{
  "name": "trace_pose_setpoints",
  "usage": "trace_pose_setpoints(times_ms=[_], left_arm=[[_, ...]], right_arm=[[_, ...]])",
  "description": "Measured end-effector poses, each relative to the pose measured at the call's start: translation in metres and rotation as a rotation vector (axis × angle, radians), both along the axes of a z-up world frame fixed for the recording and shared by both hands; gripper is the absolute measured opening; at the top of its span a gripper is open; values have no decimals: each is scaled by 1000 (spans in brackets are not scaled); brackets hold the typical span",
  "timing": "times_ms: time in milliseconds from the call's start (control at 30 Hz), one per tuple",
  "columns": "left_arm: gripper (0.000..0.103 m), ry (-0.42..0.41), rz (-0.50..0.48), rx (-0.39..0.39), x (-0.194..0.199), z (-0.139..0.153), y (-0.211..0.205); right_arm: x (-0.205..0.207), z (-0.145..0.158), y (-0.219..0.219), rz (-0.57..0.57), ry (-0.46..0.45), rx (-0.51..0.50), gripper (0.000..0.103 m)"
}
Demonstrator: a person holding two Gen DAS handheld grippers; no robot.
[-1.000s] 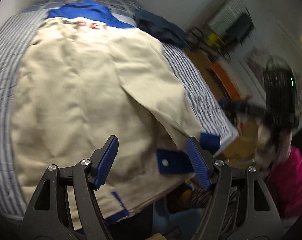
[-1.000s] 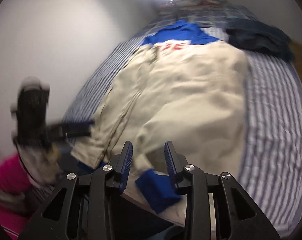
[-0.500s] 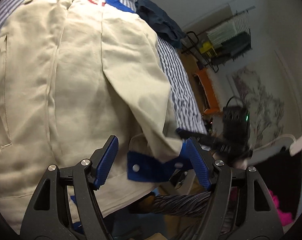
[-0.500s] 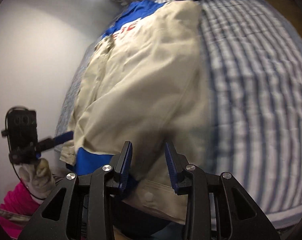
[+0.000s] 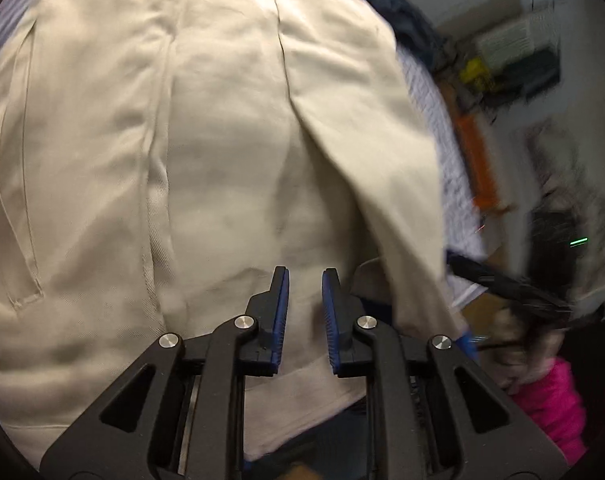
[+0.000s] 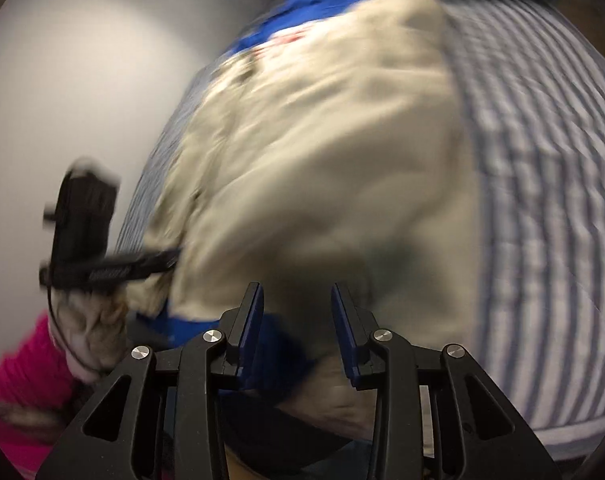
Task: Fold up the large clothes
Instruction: 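Fold the sleeve and jacket side inward over the back with both tools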
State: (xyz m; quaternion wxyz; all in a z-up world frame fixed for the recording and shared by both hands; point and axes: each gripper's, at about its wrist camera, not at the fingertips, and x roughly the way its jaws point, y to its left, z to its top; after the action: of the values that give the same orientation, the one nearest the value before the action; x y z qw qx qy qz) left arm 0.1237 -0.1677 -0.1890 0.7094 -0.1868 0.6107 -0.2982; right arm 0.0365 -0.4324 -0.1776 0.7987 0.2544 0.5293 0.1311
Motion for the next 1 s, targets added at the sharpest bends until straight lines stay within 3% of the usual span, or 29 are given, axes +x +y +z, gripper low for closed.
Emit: trace_pose_setpoints(times_ms=[100,167,300,367,400,433,467,500,533,567,600,800,900,1000], left_arm=[[25,43,44,-99,7,11,9],[52,43,57,-147,12,18,9],[55,58,37,-162,21,23,-13],[55,67,14,-131,23,20,-27],[54,64,3,-116,23,19,-31],[35,58,-10,-99,23,17,-37],[9,59,-21,-81,20,12,-39],[5,65,-28,-65,20,9,-42],[5,60,-25,-54,20,7,-43],[2,43,-21,-46,19,9,-42],[2,30,-23,-45,19,11,-41],[1,-18,-10,-93,11,36,-18],[1,-47,-20,-44,8,31,-21],[1,-25,-49,13,3,9,-32]], right_arm=[[7,-16,-18,-46,40,19,34],[7,-20,-21,-44,41,49,34],[17,-24,-12,-15,33,28,34],[19,-28,-11,-16,35,36,34],[20,-31,-11,-19,35,46,34],[22,-32,-9,-23,32,54,34],[22,-33,-9,-24,24,68,34],[21,-33,-9,-21,20,80,34],[23,-34,-8,-8,17,92,33],[19,-33,-10,4,20,95,13],[21,-32,-9,15,30,94,1],[15,27,-6,44,-64,72,2],[8,62,-12,63,-125,33,2],[7,51,-22,41,-68,-45,3]])
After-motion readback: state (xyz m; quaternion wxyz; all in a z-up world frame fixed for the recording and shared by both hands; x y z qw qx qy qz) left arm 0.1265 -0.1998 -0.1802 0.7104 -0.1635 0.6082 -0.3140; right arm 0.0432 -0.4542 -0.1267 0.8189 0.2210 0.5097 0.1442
